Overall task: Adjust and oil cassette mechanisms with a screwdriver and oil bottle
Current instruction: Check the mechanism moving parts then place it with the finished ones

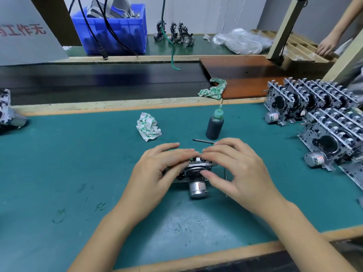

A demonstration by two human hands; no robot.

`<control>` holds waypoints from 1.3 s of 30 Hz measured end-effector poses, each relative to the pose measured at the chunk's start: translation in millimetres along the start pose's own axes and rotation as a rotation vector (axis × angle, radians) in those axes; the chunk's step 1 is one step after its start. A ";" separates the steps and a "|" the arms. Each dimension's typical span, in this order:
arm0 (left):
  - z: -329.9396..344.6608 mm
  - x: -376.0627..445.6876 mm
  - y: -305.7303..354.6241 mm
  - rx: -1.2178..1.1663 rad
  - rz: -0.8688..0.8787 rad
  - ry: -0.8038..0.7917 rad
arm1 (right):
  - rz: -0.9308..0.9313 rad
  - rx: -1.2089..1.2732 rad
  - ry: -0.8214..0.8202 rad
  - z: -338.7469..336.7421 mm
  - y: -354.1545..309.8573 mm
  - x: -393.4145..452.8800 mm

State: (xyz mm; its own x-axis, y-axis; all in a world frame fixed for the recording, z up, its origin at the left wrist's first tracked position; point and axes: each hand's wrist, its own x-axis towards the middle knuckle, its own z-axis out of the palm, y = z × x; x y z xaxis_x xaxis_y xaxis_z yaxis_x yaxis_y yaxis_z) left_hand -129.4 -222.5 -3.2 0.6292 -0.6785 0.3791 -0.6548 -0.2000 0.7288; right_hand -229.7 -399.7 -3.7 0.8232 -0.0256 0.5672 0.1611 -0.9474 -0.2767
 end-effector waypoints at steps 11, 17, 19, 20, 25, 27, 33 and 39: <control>-36.9 -2.9 3.3 0.336 0.008 -0.018 | -0.096 -0.005 -0.263 -1.9 -14.8 46.8; -41.7 8.2 10.8 0.341 0.047 -0.084 | -0.193 -0.098 -0.365 -0.6 -14.7 53.6; -40.8 12.8 16.1 0.357 0.087 -0.133 | -0.210 -0.121 -0.342 -7.4 -12.9 47.7; -39.4 16.2 20.0 0.372 0.122 -0.158 | -0.218 -0.125 -0.307 -12.5 -11.6 43.2; -17.5 50.0 54.2 0.343 0.333 -0.258 | -0.124 -0.156 -0.150 -58.9 7.9 16.0; 0.6 68.1 71.6 0.295 0.407 -0.307 | -0.045 -0.211 -0.130 -84.3 19.5 3.6; 85.8 110.8 115.8 0.282 0.588 -0.406 | 0.286 -0.327 -0.097 -137.1 53.1 -45.5; 165.1 136.7 146.3 0.307 0.626 -0.478 | 0.490 -0.489 -0.022 -154.3 84.0 -83.6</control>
State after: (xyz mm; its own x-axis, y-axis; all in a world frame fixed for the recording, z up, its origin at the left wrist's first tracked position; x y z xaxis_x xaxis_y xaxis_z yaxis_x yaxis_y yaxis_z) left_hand -208.3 -461.3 61.1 -0.0873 -0.9402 0.3294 -0.9519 0.1761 0.2506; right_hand -369.0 -526.4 45.4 0.7497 -0.4860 0.4491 -0.4922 -0.8632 -0.1125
